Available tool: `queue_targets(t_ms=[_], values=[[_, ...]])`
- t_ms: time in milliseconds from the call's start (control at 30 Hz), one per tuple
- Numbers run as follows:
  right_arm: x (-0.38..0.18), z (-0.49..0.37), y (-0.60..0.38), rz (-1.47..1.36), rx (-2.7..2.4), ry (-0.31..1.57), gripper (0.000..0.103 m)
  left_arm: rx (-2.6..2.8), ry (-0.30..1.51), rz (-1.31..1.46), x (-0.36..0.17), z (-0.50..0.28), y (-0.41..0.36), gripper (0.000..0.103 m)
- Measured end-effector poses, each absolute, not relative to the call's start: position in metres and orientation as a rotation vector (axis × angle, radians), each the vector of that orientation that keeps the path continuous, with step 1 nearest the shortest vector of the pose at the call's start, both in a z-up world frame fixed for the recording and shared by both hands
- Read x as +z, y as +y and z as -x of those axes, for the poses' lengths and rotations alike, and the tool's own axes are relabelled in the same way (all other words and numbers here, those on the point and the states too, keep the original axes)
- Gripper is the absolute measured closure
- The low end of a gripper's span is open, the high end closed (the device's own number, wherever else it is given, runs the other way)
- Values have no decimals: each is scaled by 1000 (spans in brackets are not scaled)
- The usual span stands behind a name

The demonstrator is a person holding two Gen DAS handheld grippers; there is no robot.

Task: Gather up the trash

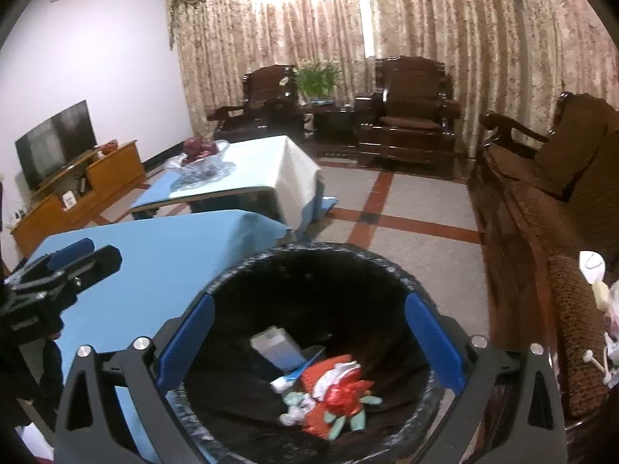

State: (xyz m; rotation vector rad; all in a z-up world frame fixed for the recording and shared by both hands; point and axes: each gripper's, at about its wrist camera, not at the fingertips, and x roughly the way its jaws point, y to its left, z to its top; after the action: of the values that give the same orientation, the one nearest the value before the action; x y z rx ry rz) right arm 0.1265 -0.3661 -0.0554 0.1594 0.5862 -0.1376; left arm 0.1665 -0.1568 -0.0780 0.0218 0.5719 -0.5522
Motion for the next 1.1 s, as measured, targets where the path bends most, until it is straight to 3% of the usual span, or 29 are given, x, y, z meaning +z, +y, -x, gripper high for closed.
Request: queue_targets(t_ms=[1100], values=[[19, -79, -270, -25, 46, 471, 6, -348, 493, -29, 4, -78, -65, 5]])
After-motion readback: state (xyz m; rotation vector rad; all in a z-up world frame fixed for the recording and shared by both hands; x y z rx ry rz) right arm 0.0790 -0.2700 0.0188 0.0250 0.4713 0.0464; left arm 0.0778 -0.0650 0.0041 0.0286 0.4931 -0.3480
